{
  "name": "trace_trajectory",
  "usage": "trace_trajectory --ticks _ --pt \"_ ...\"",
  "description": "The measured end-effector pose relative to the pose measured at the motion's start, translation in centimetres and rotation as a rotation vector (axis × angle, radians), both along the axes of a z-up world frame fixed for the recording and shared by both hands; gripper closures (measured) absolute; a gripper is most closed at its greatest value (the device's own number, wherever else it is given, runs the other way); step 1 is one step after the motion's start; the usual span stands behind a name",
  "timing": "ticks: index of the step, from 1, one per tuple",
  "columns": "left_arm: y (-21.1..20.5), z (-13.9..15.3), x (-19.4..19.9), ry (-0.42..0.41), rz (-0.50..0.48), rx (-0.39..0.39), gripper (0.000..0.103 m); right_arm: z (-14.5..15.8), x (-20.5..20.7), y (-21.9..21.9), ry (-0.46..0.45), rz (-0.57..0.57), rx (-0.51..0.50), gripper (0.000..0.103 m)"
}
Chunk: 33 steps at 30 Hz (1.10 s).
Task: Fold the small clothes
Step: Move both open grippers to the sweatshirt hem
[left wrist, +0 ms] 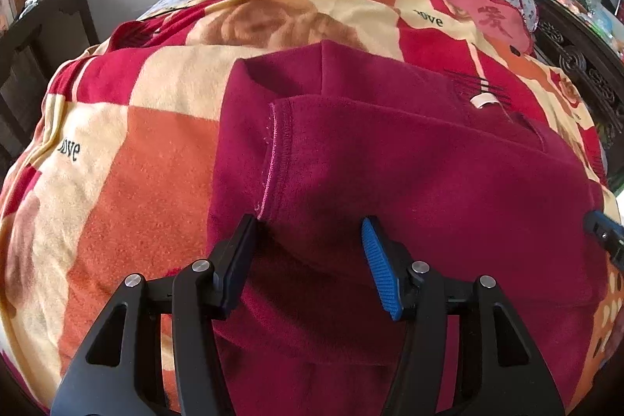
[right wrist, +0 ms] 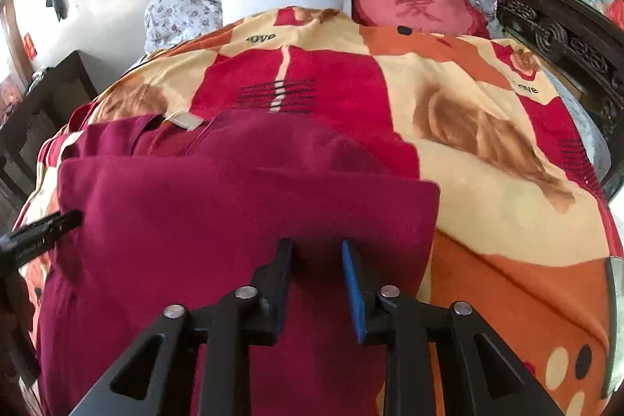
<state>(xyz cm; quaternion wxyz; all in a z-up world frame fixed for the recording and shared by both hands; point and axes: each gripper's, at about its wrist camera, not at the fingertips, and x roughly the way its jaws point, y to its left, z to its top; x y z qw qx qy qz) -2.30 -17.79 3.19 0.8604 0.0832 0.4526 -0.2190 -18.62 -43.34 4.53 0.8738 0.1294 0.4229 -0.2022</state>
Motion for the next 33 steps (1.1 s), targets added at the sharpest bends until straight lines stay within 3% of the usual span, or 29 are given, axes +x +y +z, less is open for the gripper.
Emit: trace_trajectory --ticks 1,9,14,16,24,33 --pt "-0.1 0.0 0.0 -0.003 0.000 0.003 0.048 0.1 -0.1 -0.1 0.008 -0.005 -0.003 0.062" --pt "0.0 0.1 -0.2 -0.008 0.002 0.007 0.048 2.2 -4.2 2.1 -0.029 -0.010 -0.007 0.062" --pt "0.0 0.1 -0.6 -0.021 0.006 0.019 0.048 -0.8 -4.6 2.3 0.061 -0.024 0.002 0.062" --pt "0.1 0.3 -1.0 -0.019 0.004 0.031 0.048 -1.1 -4.9 1.9 0.032 -0.029 0.029 0.061" --pt "1.6 1.6 -3.1 -0.037 -0.014 0.052 0.048 1.4 -6.5 3.6 0.020 -0.016 -0.005 0.061" --pt "5.6 2.5 -6.9 -0.015 -0.040 0.045 0.048 1.1 -10.0 5.7 0.036 0.032 0.101 0.059"
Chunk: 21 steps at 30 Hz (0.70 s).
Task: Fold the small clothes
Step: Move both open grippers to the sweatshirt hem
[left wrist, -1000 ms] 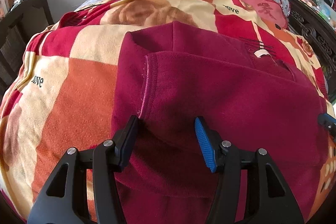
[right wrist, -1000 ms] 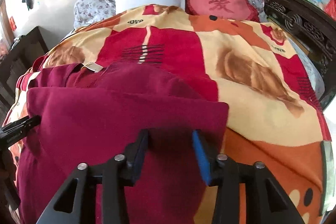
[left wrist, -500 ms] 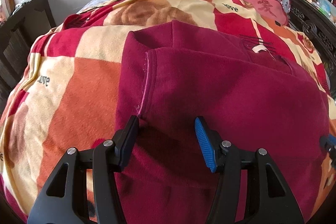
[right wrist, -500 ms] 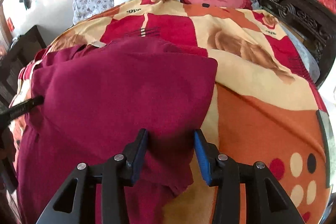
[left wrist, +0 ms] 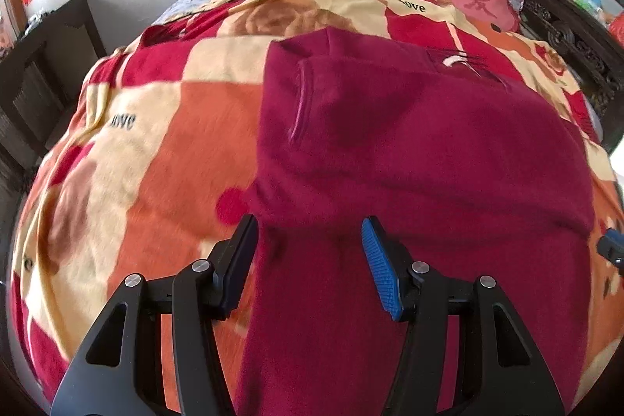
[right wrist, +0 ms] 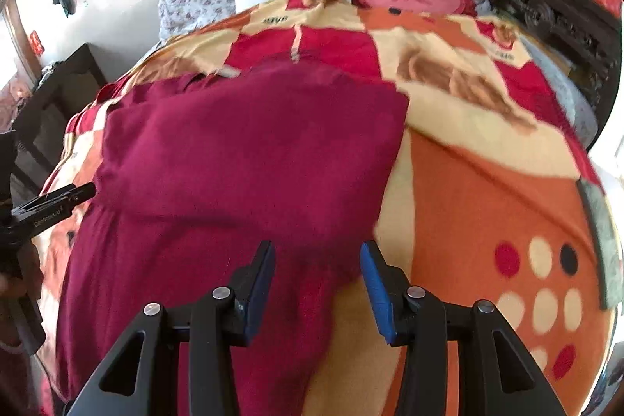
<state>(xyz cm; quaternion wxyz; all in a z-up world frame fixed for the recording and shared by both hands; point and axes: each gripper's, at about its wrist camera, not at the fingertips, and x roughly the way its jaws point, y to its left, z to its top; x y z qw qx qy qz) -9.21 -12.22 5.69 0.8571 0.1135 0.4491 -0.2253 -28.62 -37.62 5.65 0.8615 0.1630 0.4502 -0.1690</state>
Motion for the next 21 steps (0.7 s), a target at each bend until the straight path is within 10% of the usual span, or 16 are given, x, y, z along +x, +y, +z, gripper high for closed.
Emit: trace_trajectory --ticks 21 --pt "14.3 -1.9 -11.7 0.217 -0.011 -0.034 0.048 -3.8 -14.9 8.2 0.078 0.120 0.165 0.056"
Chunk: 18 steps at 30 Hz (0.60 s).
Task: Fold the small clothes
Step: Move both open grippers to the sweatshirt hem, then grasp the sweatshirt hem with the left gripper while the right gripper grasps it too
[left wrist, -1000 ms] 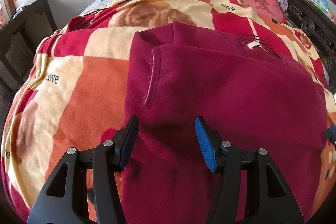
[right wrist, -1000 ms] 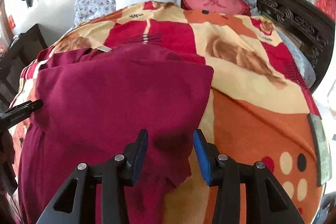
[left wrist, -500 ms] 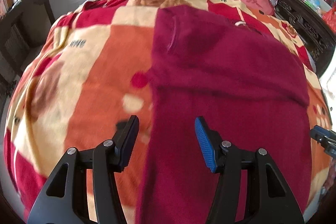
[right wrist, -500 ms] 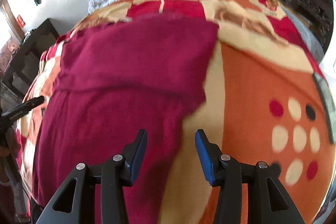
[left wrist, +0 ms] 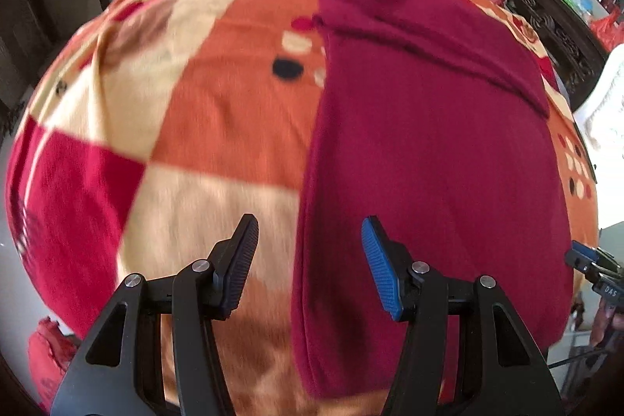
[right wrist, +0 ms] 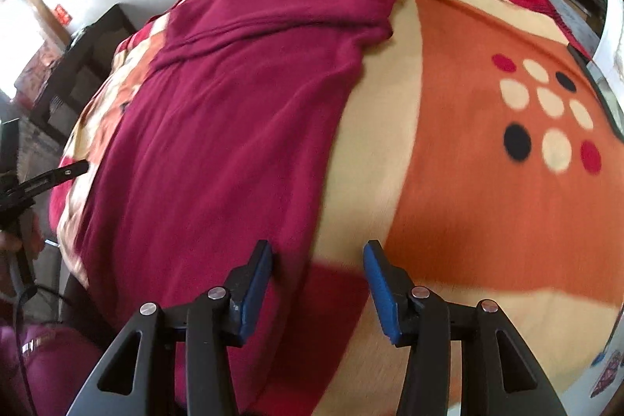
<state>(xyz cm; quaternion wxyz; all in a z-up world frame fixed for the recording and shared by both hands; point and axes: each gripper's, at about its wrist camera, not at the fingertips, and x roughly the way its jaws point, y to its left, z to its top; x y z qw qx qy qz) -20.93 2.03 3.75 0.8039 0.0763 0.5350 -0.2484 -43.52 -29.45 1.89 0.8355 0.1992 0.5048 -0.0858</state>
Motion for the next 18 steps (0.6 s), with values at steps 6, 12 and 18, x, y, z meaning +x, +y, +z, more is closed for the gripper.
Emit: trace_trajectory --ticks 6,12,18 --pt "1.3 -1.7 -2.2 0.075 -0.025 0.008 0.048 -0.2 -2.8 1.9 -0.007 0.026 0.058 0.055" --pt "2.0 -2.2 -3.2 0.104 -0.012 -0.020 0.048 -0.8 -3.9 3.2 -0.008 0.056 0.131 0.054" --pt "1.6 -2.5 -3.6 0.120 -0.031 -0.018 0.046 -1.4 -3.6 4.3 -0.026 0.098 0.183 0.054"
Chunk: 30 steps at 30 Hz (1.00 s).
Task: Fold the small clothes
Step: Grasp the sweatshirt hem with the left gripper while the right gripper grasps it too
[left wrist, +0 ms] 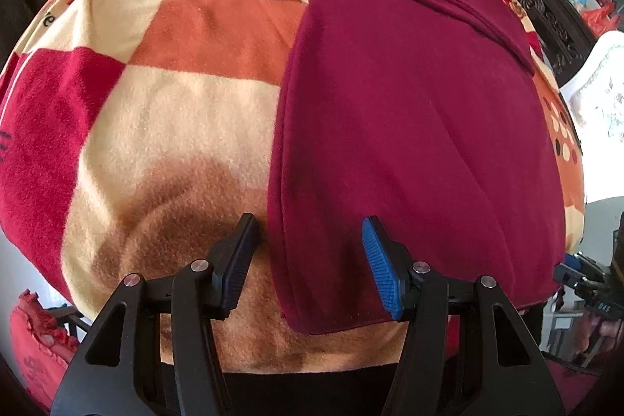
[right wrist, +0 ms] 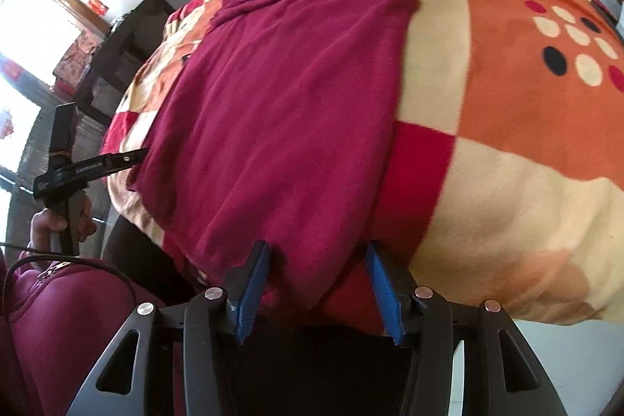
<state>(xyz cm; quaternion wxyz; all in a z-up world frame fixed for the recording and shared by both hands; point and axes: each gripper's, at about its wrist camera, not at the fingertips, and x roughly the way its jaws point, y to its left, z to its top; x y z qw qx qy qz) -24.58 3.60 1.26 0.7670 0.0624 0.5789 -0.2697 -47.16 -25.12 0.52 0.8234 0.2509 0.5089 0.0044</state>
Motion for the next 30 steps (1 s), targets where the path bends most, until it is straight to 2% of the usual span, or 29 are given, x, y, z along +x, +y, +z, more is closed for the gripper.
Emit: trace_trajectory --ticks 5,9,13,14,16,17,18,21,25,30 --pt "-0.4 -0.3 0.7 0.026 -0.009 -0.023 0.034 -0.1 -0.3 -0.3 -0.018 -0.006 0.049 0.054" --pt "-1.6 -0.6 0.7 0.040 -0.054 -0.033 0.015 -0.4 -0.6 -0.4 -0.048 -0.019 0.064 0.057" --pt "-2.4 -0.6 0.5 0.028 -0.072 -0.009 0.015 -0.8 -1.3 -0.7 -0.071 -0.042 0.085 0.066" --pt "-2.5 -0.6 0.6 0.027 -0.065 -0.008 0.018 -0.7 -1.4 -0.9 -0.073 -0.042 0.091 0.069" --pt "-2.3 -0.4 0.6 0.010 -0.054 0.005 0.042 -0.5 -1.6 -1.2 -0.076 -0.040 0.093 0.081" --pt "-2.3 -0.2 0.7 -0.003 -0.053 0.019 0.069 -0.4 -1.6 -1.2 -0.081 -0.035 0.094 0.085" --pt "-2.2 -0.2 0.8 0.004 -0.052 0.017 0.086 -0.2 -1.7 -1.2 -0.089 -0.025 0.098 0.093" --pt "-2.1 -0.2 1.0 0.048 -0.053 -0.020 0.094 0.9 -1.3 -1.0 -0.120 0.014 0.091 0.095" --pt "-2.5 1.3 1.1 0.034 -0.069 -0.057 0.095 2.5 -0.5 -1.5 -0.185 0.017 0.120 0.096" --pt "-2.7 3.7 2.1 -0.019 -0.056 -0.118 0.095 4.4 1.1 -3.4 -0.274 -0.054 0.148 0.096"
